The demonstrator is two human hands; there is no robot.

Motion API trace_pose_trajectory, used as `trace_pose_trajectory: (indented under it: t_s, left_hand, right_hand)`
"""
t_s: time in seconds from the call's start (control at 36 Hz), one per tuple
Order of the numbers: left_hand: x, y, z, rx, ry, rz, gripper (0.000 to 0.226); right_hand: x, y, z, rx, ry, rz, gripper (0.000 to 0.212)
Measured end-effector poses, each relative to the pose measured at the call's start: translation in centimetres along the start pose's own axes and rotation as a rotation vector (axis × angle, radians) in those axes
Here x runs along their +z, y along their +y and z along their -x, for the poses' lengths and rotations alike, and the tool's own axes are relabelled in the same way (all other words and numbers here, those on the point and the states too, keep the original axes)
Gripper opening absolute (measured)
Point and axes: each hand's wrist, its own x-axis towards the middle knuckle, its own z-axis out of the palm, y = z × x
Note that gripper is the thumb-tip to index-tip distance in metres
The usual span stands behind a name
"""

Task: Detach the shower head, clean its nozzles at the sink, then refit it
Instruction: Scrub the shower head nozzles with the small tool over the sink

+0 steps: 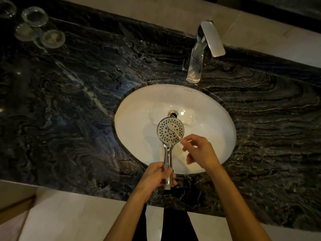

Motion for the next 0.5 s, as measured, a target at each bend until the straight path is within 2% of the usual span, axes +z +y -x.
trace_pose_trajectory:
  t_s: [0.11, 0.22, 0.36, 0.5]
  left_hand:
    - [0.0, -0.2, 0.2, 0.0, -0.026, -0.001, 0.01]
    - [-1.7, -2.2, -0.4, -0.023, -0.003, 0.033, 0.01]
    - [-1.1, -2.0, -0.4, -0.04, -0.01, 0.013, 0.012]
    - [-1.3, -1.3, -0.9, -0.062, -0.015, 0.019, 0.011]
  right_hand:
    - [1.4, 0.7, 0.6, -0.033, -0.083, 0.156, 0.032]
    - [4.3, 1.9, -0.3, -0.085, -0.114, 0.28, 0.03]
    - [2.2, 1.2, -1.7, -0.114, 0.114, 0.271, 0.034]
    - [2.3, 0.8, -2.0, -0.086, 0.111, 0.327, 0.036]
